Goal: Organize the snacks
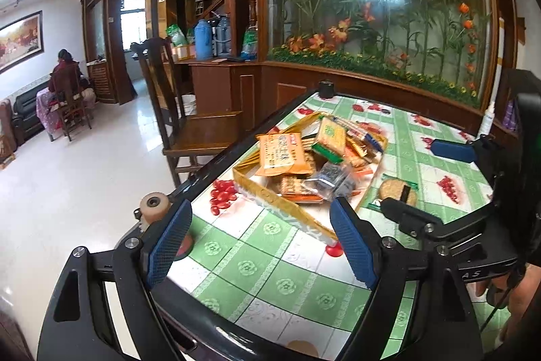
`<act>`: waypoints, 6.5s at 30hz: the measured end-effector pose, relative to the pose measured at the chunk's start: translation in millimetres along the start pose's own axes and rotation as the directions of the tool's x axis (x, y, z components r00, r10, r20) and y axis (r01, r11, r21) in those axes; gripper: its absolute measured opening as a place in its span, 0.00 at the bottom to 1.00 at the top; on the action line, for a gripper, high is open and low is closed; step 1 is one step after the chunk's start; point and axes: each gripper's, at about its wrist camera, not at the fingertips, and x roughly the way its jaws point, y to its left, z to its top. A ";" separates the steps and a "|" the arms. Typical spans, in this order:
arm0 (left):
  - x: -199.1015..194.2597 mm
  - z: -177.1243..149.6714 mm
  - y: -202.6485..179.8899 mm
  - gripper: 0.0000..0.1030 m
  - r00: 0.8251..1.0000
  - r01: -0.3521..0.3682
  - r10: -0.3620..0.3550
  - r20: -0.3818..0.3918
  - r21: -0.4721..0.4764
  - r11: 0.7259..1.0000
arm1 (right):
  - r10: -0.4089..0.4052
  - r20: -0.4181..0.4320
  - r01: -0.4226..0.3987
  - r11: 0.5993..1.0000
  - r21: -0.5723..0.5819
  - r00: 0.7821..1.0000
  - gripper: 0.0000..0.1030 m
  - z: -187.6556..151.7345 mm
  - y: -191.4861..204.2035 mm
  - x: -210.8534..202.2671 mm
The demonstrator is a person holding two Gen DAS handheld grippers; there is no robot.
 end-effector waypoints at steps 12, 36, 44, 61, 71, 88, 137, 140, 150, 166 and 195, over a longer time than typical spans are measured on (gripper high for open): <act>-3.9 -4.7 -3.7 0.82 1.000 -0.014 0.013 0.020 0.019 1.000 | 0.013 -0.001 -0.013 1.000 0.023 1.000 1.00 -1.5 -8.3 1.9; -7.8 6.1 -3.9 0.82 1.000 0.017 -0.017 0.003 -0.017 1.000 | 0.017 0.011 -0.018 1.000 0.024 1.000 1.00 -1.5 -11.0 0.2; -8.5 8.4 -2.1 0.82 1.000 0.030 -0.030 0.001 -0.030 0.999 | 0.023 0.009 -0.023 0.999 0.027 1.000 1.00 -1.8 -12.8 1.8; -6.2 12.5 0.2 0.82 0.998 0.055 -0.055 -0.001 -0.040 0.998 | 0.031 0.018 -0.032 0.999 0.018 0.999 1.00 -0.9 -18.7 12.8; -5.9 13.6 3.4 0.82 0.999 0.052 -0.052 0.000 -0.052 0.997 | 0.032 0.019 -0.032 0.999 0.017 0.999 1.00 -0.4 -18.2 13.6; -14.7 15.2 7.4 0.82 0.998 0.051 -0.049 0.027 -0.069 0.996 | 0.026 0.021 -0.026 1.000 -0.003 0.999 1.00 1.6 -12.5 15.3; -21.5 18.9 16.0 0.95 0.994 0.111 -0.108 0.036 -0.098 0.989 | 0.048 0.021 -0.048 0.999 -0.012 0.999 1.00 -5.4 -0.1 10.1; -19.5 19.4 16.5 0.96 0.993 0.114 -0.112 0.022 -0.101 0.988 | 0.049 0.021 -0.049 0.999 -0.011 0.999 1.00 -5.8 0.0 10.1; -18.4 19.3 14.0 1.00 0.997 0.079 -0.079 0.003 -0.077 0.994 | 0.052 0.016 -0.052 0.999 -0.005 0.999 1.00 -6.9 4.1 10.8; -26.9 20.2 10.7 1.00 0.999 0.017 -0.015 0.035 -0.042 0.999 | 0.054 0.014 -0.054 0.999 -0.002 0.998 1.00 -8.3 8.1 12.0; -34.1 42.0 21.8 1.00 0.994 0.071 -0.066 0.091 -0.046 0.996 | 0.071 0.043 -0.072 0.997 0.016 0.997 1.00 -8.6 17.4 7.8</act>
